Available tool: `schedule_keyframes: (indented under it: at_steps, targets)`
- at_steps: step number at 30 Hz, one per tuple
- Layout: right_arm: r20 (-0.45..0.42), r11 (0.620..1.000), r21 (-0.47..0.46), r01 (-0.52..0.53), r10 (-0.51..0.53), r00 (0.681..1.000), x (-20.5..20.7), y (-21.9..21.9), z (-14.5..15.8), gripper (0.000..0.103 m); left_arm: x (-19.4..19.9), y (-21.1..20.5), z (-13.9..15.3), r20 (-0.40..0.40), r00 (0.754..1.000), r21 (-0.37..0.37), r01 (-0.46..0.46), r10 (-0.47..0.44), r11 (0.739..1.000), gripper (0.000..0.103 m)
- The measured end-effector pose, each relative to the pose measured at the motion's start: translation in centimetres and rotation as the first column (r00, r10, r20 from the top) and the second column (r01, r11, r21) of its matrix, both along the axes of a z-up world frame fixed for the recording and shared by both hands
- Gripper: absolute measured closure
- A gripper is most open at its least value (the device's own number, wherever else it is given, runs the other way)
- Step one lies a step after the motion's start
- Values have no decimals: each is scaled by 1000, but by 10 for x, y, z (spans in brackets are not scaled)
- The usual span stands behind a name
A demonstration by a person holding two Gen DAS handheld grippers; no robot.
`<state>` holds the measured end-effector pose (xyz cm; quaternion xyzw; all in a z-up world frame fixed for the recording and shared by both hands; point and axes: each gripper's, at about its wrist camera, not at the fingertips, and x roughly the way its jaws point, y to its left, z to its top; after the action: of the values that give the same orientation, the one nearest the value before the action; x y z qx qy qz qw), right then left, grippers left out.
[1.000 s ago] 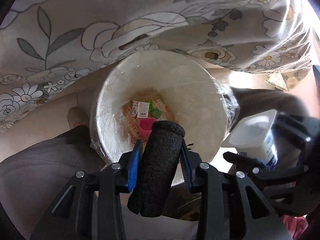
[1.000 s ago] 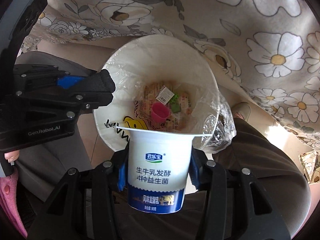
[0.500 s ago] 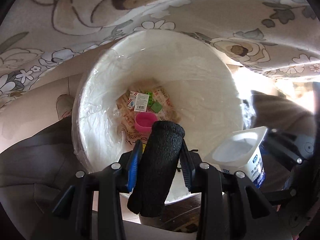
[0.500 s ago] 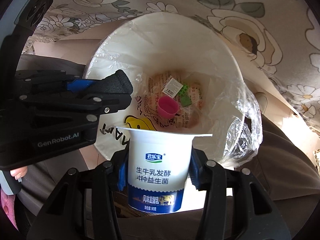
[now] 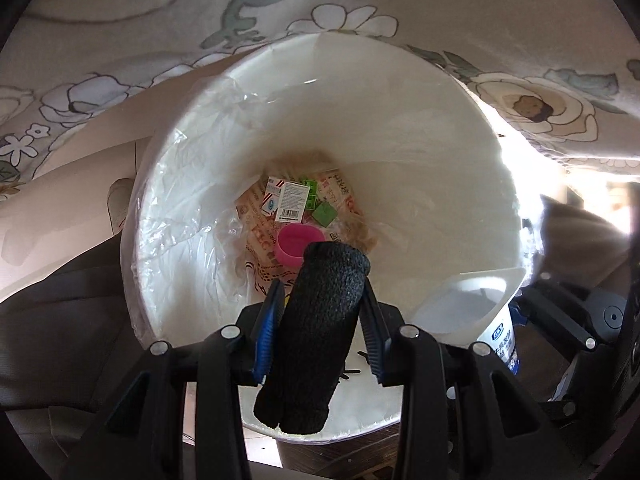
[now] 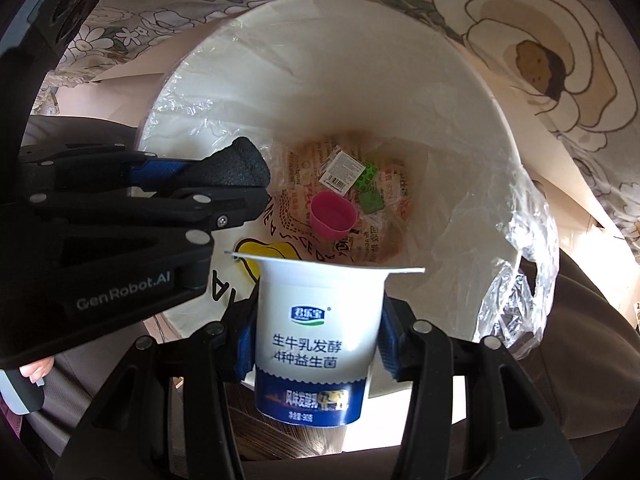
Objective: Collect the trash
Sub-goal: 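Open left tool to drop roller while right tool releases yogurt cup, then move both tools back toward the milk carton and red block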
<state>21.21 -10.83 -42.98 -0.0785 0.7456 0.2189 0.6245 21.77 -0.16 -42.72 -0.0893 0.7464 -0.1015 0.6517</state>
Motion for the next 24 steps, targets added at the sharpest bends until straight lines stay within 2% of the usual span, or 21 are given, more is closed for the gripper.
schedule_keyframes:
  at_steps: [3,7,10,15,24]
  targets:
    - [-2,1000,-1,0,0,1000,1,0,-5,53,2,1,-5,-16,1000,-30,-18,18,999,63]
    - [-2,1000,-10,7,-7,1000,3,-1,-9,53,3,2,-8,-7,1000,4,-28,28,1000,63]
    - [-4,1000,-23,2,-2,1000,3,0,-11,53,3,2,-9,-12,999,3,-32,32,999,62]
    - [-19,1000,-26,1,-2,1000,3,1,-12,52,1,3,-10,5,999,11,-37,37,999,44]
    - [-15,1000,-15,8,-8,1000,6,-1,-15,49,2,7,-6,0,999,-10,-43,43,999,43]
